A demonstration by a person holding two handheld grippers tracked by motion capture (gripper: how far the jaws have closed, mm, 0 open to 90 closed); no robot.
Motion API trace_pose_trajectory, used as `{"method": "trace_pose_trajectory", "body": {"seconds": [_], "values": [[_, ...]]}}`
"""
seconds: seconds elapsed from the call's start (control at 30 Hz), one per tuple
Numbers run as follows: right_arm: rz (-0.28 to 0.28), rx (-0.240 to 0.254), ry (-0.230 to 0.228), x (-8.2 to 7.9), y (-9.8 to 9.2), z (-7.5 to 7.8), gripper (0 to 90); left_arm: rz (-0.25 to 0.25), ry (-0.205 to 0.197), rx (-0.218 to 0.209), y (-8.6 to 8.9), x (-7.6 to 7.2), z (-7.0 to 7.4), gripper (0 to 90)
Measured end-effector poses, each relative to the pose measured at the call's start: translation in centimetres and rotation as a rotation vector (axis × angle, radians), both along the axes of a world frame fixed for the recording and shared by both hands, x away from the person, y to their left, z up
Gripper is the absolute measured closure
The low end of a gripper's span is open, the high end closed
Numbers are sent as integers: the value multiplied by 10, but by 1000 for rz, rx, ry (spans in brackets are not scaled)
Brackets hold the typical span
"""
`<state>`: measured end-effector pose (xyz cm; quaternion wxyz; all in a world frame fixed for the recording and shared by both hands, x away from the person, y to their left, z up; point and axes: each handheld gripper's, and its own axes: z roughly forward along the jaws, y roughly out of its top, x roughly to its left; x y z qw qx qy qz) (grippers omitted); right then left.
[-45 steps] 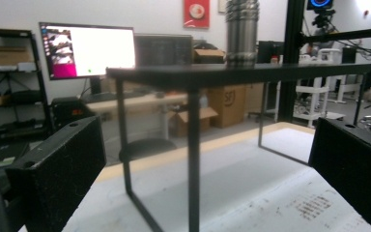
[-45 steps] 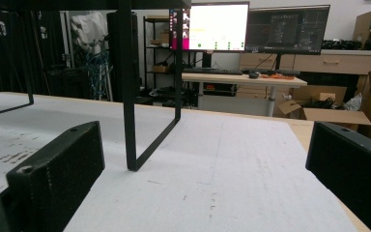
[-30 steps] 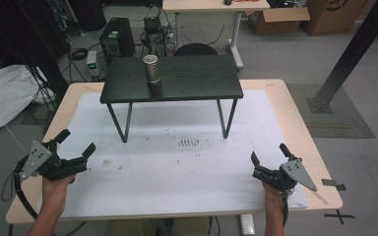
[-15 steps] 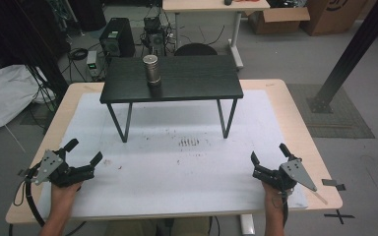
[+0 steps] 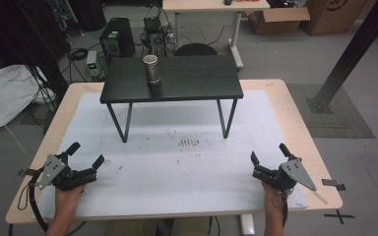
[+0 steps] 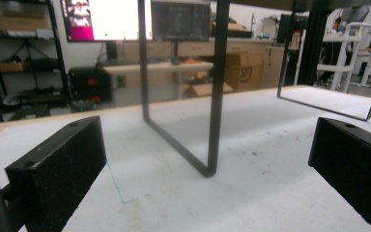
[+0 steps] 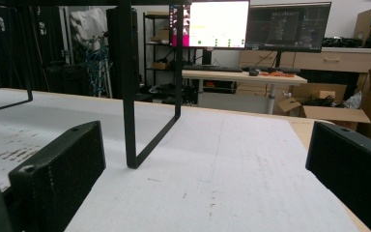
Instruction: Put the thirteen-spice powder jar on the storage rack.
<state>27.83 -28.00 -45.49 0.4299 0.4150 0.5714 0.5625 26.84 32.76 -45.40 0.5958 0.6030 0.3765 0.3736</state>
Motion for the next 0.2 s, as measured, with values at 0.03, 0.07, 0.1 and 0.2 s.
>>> {"method": "trace_pose_trajectory", "body": {"seconds": [0.03,0.07,0.1,0.2], "values": [[0,0,1,0,0,0,1,1,0,2,0,0,0,3],[0,-1,1,0,0,0,1,3,4,5,-1,0,0,3],[1,-1,2,0,0,0,1,4,10,2,0,1,0,3],[0,0,3,0,0,0,1,3,6,-8,1,0,0,2]]}}
